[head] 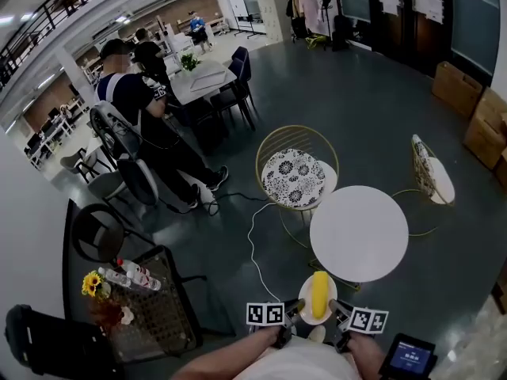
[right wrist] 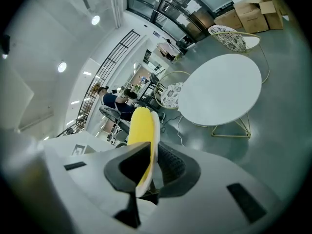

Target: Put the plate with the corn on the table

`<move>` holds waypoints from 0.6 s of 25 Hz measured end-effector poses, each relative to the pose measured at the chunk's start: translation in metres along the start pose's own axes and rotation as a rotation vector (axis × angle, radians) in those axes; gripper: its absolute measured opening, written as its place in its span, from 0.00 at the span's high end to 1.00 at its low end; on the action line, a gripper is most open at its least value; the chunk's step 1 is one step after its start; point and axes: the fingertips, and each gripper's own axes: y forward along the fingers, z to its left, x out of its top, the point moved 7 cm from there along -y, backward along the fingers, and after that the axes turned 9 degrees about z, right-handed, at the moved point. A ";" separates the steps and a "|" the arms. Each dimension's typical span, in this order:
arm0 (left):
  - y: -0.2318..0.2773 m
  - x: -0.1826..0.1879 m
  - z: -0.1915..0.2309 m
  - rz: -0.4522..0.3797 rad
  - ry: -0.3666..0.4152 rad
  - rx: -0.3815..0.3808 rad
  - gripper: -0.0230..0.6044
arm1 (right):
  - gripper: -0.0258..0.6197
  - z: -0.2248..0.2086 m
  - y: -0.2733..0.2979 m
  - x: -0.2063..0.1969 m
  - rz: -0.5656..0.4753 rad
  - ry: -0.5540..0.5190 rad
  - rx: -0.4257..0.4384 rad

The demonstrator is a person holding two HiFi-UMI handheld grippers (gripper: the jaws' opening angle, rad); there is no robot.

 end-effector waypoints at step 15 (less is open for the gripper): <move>0.017 0.059 0.013 0.034 0.036 -0.008 0.89 | 0.87 -0.007 0.026 0.045 -0.030 0.018 -0.008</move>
